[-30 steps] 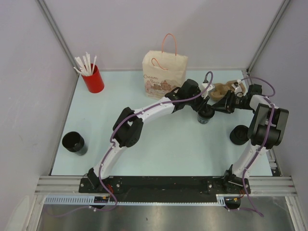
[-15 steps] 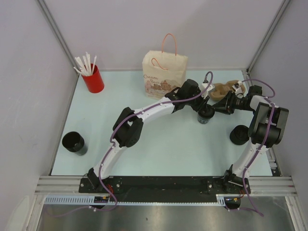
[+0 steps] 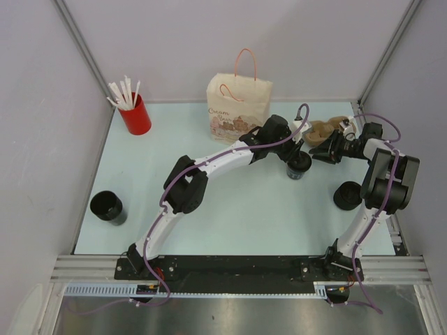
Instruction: Pack the takeout coffee
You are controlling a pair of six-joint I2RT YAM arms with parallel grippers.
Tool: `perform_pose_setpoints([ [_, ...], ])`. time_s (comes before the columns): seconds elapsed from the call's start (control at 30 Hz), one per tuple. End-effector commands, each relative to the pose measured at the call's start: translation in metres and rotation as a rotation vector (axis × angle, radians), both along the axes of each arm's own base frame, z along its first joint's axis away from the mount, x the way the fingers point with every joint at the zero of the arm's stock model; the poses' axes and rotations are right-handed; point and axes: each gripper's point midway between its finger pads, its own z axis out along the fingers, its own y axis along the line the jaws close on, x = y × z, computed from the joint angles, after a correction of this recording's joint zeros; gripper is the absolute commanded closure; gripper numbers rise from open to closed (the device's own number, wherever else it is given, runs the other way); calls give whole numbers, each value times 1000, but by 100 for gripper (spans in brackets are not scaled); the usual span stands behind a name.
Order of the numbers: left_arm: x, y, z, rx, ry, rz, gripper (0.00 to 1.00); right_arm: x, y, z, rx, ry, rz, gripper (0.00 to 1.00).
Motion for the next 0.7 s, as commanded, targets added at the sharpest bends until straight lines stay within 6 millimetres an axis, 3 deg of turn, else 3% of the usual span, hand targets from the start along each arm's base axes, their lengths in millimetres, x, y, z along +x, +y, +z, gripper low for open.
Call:
perform_pose_setpoints([
  [0.0,-35,49,-106,311,175,7,66,4,-1,-11,-29,12,-2,52],
  [0.37,-37,51,-110,321,182,5,67,-2,8,-24,-69,45,26,54],
  [0.67,-38,60,-115,344,173,20,71,-19,2,-48,-285,112,50,57],
])
